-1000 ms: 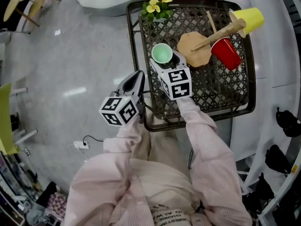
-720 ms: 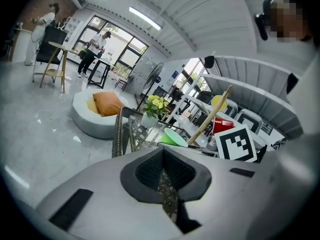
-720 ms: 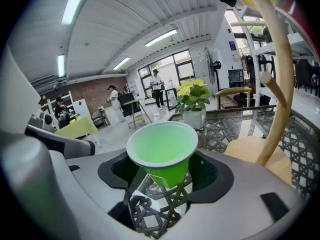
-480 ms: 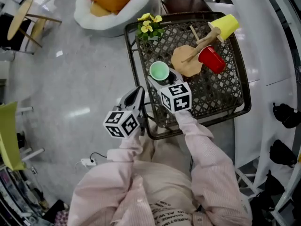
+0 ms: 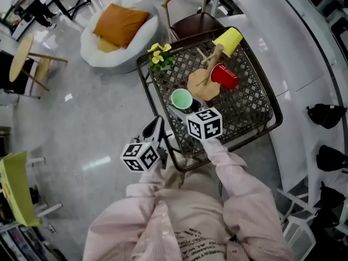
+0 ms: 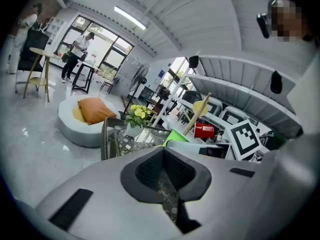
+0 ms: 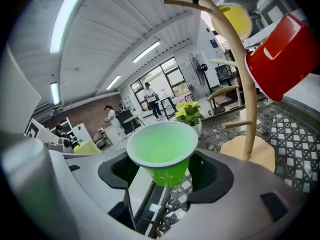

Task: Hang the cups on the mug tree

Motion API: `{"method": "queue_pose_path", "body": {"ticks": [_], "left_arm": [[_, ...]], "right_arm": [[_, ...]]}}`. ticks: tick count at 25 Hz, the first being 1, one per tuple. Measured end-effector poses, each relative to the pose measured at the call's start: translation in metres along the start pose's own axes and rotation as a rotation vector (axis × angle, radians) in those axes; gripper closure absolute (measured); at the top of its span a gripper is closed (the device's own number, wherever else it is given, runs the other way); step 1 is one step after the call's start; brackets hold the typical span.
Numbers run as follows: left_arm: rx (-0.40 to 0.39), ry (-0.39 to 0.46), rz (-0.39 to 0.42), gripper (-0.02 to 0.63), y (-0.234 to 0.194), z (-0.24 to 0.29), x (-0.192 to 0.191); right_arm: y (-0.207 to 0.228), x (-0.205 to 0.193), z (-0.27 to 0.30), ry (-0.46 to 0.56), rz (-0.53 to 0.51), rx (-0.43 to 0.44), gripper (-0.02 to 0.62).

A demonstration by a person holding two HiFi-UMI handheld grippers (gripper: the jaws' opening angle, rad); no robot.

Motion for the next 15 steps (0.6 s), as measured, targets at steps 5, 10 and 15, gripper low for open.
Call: {"method": "queue_pose_path", "body": {"ticks": [5, 10, 15], "left_arm": [[-0.041, 0.01, 0.018, 0.609, 0.009, 0.0, 0.007], [-0.096, 0.023, 0.043, 0.609, 0.024, 0.001, 0.018], [-0.139, 0.044, 0.063, 0.609, 0.034, -0.001, 0.031]], "right_arm": [[-0.002, 0.016, -0.017, 0.037, 0.044, 0.028, 0.298], [-0.006, 0.03, -0.03, 0.087, 0.119, 0.046, 0.299], [-0.013, 0.048, -0.04, 0.122, 0.162, 0.068, 0.299]]}}
Point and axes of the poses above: the fingertips, and each gripper's own axes: z forward along the fingers, y to its right, x out of its top, the point moved 5 cm from there along -z, backward along the fingers, and after that the axes turned 6 degrees about -z, right-handed, at the moved point
